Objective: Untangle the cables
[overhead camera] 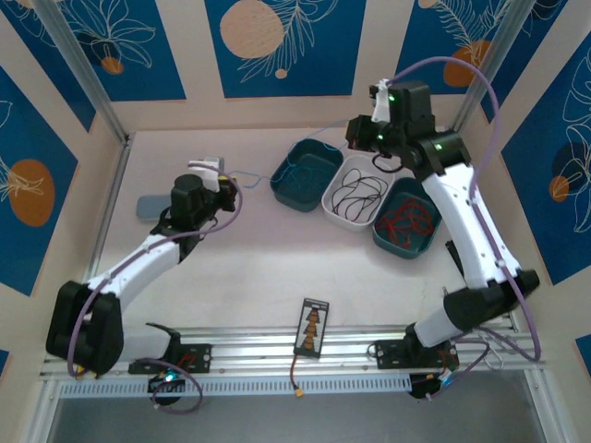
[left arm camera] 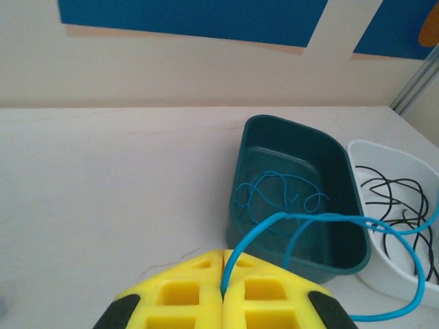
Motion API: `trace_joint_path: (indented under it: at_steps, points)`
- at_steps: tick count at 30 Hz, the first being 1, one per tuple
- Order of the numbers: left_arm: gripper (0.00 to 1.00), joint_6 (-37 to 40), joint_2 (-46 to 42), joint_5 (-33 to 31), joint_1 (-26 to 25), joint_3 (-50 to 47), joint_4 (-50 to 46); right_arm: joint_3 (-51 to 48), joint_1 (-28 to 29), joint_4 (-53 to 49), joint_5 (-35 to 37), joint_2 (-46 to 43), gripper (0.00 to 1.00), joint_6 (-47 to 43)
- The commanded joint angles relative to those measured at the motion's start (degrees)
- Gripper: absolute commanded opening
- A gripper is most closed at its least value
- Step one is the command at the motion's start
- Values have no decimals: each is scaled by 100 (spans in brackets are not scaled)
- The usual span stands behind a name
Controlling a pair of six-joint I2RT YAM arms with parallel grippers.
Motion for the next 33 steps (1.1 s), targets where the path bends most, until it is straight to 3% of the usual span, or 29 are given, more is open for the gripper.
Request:
trace_joint_path:
  at_steps: [1, 8, 17, 25, 29, 33]
  points:
    - [0, -385, 493, 12, -173, 559, -64, 473, 40, -193, 609, 563, 0, -325]
    - [0, -568, 1846, 12, -649, 1762, -65, 1505, 40, -434, 1287, 1850, 0, -629]
    - [0, -550, 3453, -178, -1156, 3141, -239, 2667, 72, -832, 1658, 3381, 0, -816]
    - [2, -503, 4305, -434, -1308, 3993, -506, 3461, 69, -1025, 1506, 4416, 0, -867]
    - [15, -581, 4439, -450, -1304, 3999, -538, 3525, 58, -987, 1346, 4770, 0, -807]
    - [22, -553, 4466, -494, -1308, 3860, -599, 3515, 58, -844, 1112, 5037, 0, -802]
